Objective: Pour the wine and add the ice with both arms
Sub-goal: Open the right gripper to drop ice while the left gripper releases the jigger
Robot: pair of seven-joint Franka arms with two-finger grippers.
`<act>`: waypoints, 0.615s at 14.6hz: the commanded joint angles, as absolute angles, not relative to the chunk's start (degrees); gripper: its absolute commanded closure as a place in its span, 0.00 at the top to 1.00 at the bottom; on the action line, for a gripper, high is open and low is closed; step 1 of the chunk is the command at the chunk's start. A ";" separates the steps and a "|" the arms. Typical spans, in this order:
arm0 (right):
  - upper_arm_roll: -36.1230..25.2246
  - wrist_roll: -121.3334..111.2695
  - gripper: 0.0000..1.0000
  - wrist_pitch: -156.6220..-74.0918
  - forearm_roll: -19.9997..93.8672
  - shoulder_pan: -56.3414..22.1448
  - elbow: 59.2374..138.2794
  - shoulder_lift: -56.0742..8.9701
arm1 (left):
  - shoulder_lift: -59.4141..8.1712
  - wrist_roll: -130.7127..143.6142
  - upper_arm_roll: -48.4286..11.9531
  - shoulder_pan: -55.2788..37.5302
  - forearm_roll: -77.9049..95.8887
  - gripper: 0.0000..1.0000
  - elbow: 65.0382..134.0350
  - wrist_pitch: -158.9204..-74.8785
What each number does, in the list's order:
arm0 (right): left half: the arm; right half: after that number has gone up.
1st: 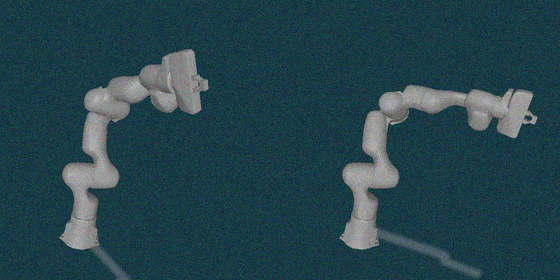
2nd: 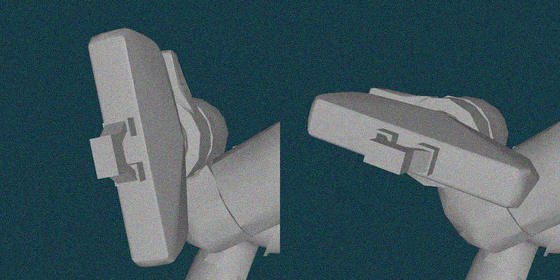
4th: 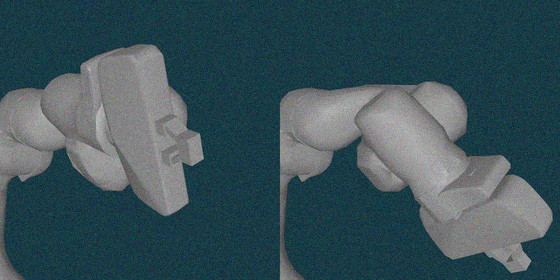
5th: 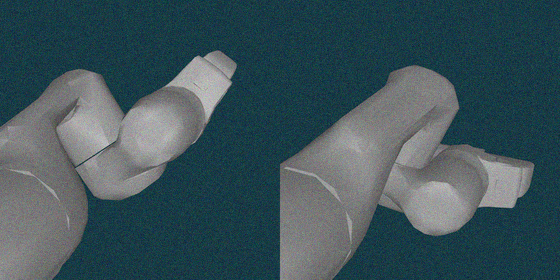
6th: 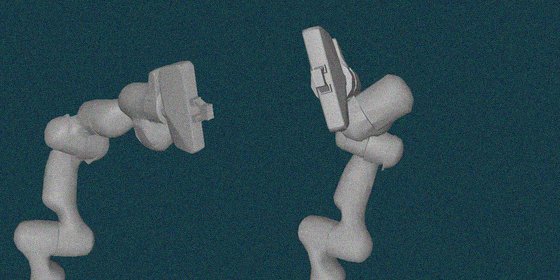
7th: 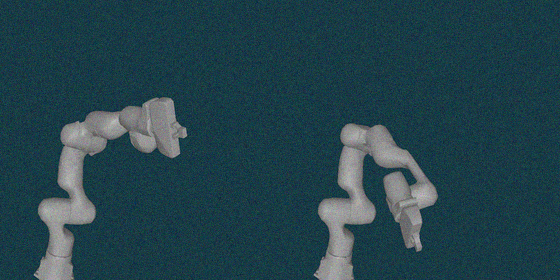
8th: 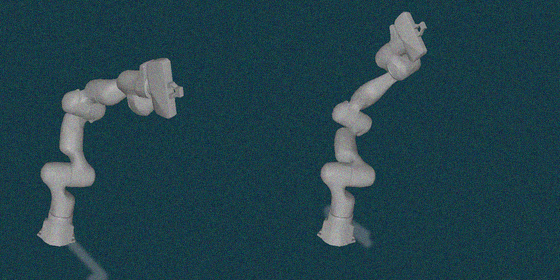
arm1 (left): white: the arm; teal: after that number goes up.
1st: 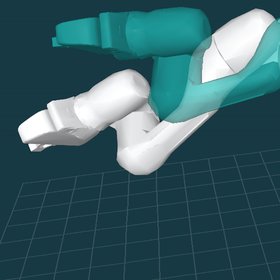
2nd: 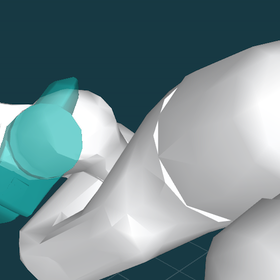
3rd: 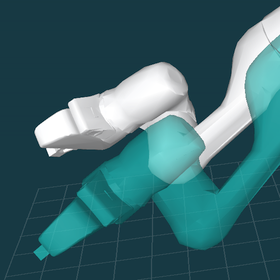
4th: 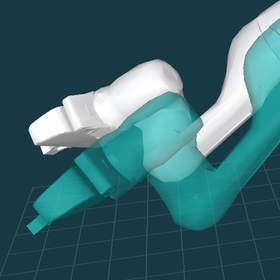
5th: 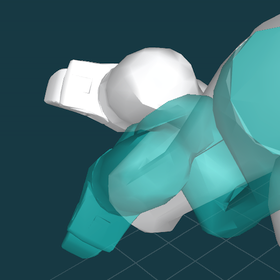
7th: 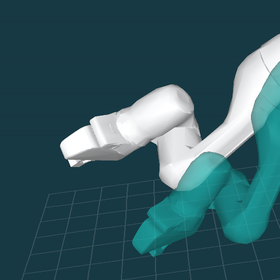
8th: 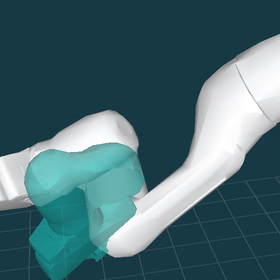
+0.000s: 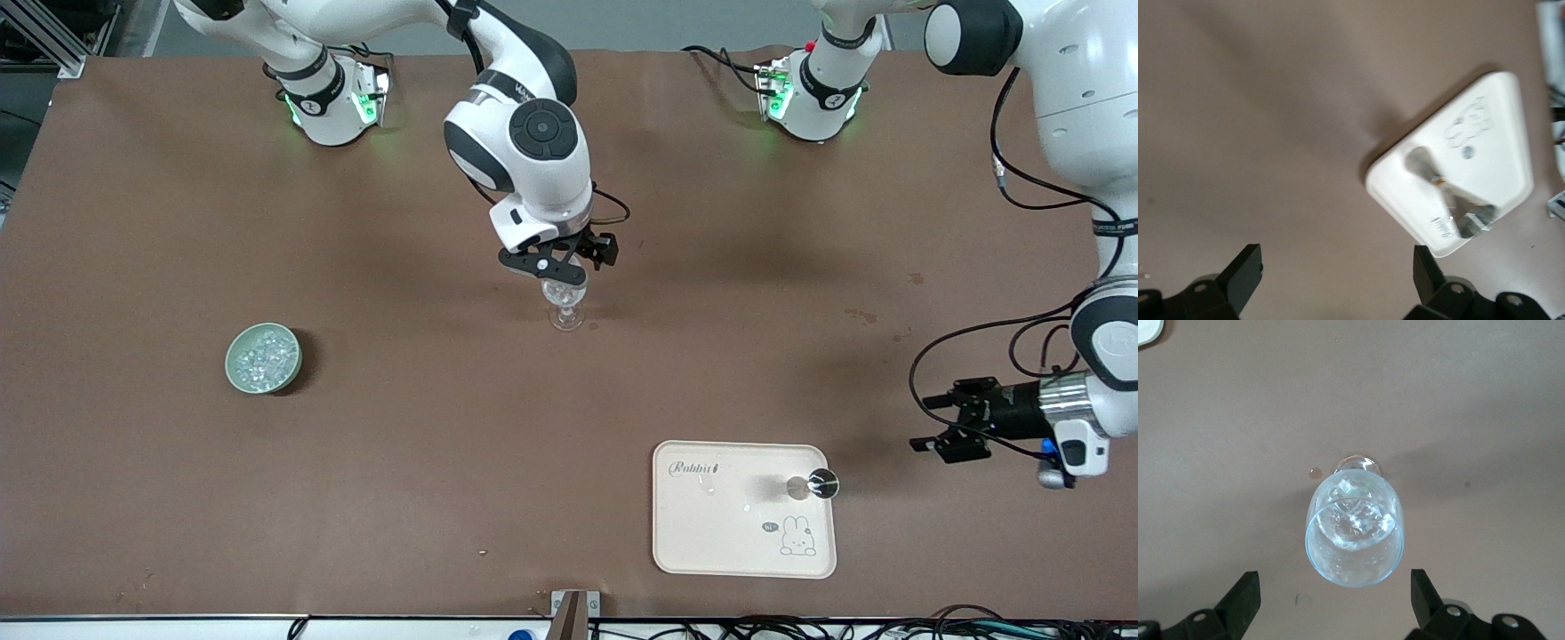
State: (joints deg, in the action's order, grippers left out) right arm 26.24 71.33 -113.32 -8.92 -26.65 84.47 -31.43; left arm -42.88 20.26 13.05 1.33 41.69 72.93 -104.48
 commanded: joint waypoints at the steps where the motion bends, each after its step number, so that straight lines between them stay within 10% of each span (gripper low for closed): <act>1: 26.37 72.42 0.99 -112.59 -10.11 -26.55 83.76 -31.20 | -39.84 19.16 13.09 1.32 40.25 1.00 70.31 -108.70; 9: 26.46 60.67 1.00 -99.25 -12.83 -13.65 83.85 -14.88 | -21.21 3.09 7.04 -0.18 12.58 1.00 79.87 -108.46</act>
